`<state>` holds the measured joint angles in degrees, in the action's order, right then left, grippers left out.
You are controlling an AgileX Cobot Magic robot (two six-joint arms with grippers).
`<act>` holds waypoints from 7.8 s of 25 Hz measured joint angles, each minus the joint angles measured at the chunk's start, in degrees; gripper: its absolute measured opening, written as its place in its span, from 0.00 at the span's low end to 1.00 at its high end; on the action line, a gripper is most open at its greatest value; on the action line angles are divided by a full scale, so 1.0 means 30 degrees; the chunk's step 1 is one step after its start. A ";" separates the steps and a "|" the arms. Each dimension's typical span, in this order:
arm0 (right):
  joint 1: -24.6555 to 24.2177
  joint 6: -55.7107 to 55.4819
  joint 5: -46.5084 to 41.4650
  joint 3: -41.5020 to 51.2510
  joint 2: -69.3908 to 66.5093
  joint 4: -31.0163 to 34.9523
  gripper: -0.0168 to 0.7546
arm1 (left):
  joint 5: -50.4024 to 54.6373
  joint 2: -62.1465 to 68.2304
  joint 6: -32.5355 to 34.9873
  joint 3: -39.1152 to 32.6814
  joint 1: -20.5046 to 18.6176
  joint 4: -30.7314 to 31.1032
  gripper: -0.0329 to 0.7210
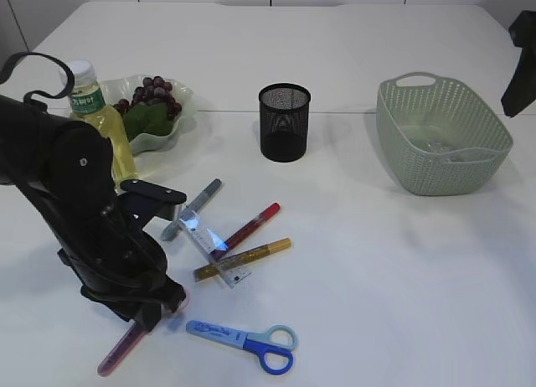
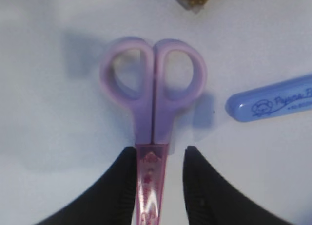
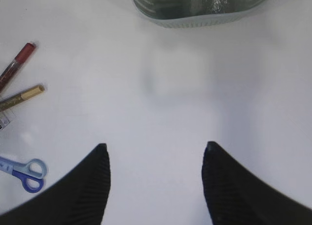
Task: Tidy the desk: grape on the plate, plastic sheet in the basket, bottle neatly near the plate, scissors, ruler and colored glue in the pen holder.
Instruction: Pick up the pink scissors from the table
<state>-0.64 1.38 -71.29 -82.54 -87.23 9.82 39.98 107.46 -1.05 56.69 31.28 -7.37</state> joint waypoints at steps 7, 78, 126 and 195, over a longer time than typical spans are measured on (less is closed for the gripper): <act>0.0000 0.0000 0.0000 0.0000 0.0000 0.0000 0.63 | 0.0025 0.0235 0.0000 0.0000 0.0000 0.0000 0.36; 0.0000 0.0000 0.0000 0.0000 0.0000 0.0000 0.63 | 0.0978 0.0825 -0.0008 0.0000 0.0000 0.0000 0.40; 0.0000 0.0000 0.0000 0.0000 -0.0006 0.0070 0.63 | 0.1039 0.1265 -0.1528 0.0121 0.0090 0.2881 0.34; 0.0000 0.0000 0.0000 0.0000 -0.0006 0.0070 0.63 | 0.1621 -0.0241 -0.1640 0.0002 0.0090 0.1459 0.23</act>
<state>-0.64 1.38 -71.29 -82.54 -87.25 10.03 44.85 106.74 -5.97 56.70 31.55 -2.99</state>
